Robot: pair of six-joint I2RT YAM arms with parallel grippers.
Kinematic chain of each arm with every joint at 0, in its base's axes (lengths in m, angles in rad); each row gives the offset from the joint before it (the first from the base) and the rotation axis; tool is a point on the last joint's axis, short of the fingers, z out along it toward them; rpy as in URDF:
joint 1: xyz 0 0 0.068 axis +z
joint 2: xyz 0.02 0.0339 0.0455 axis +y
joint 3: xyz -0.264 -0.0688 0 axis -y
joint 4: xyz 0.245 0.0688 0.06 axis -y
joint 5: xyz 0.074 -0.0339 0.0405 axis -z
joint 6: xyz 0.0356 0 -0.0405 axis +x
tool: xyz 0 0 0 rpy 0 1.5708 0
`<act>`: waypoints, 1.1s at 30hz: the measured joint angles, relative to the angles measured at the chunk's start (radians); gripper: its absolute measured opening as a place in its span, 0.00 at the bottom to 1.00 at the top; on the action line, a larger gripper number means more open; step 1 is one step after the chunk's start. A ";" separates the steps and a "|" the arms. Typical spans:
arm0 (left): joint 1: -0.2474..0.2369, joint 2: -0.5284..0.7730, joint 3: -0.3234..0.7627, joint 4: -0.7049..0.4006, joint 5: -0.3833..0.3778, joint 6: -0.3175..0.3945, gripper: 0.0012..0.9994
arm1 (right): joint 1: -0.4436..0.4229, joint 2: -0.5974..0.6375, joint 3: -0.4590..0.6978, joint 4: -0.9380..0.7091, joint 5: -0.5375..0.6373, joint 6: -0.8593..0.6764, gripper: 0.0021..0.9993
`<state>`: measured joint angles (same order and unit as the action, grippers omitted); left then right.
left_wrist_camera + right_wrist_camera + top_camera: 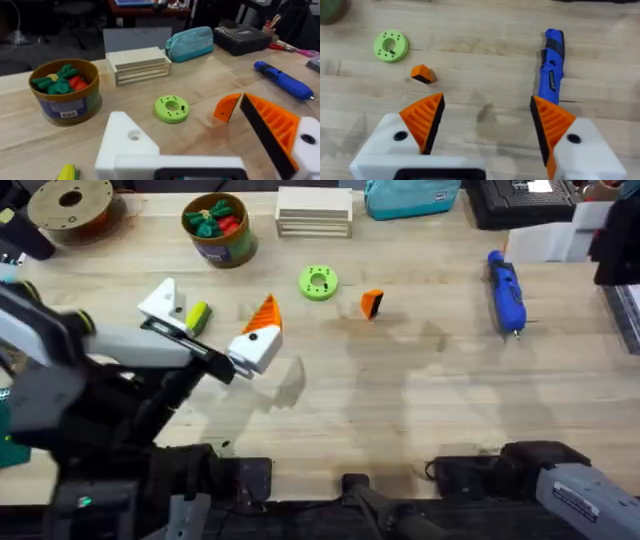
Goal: Pick up the gripper from the table and insert it into the empty holder that is missing its gripper. Then pick up a screw, insert it into the mounting hole, and use the screwdriver to tighten it. Finally, clean up the table by picking up the vegetable and placing it into the bucket.
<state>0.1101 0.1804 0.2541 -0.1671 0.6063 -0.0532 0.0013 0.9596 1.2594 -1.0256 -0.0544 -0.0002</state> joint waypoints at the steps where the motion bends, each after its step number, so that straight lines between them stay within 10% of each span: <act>1: 0.000 -0.016 -0.031 0.035 0.001 0.000 0.99 | 0.000 0.000 0.000 0.000 0.000 0.000 0.99; 19: -0.001 -0.175 -0.241 0.100 0.017 -0.054 0.99 | 0.000 0.000 0.000 0.000 0.000 0.000 0.99; 33: -0.001 -0.175 -0.240 0.071 0.323 -0.060 0.99 | 0.000 0.000 0.000 0.000 0.000 0.000 0.99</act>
<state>0.1089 0.0052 0.0139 -0.0964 0.9297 -0.1135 0.0013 0.9596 1.2594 -1.0256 -0.0544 -0.0003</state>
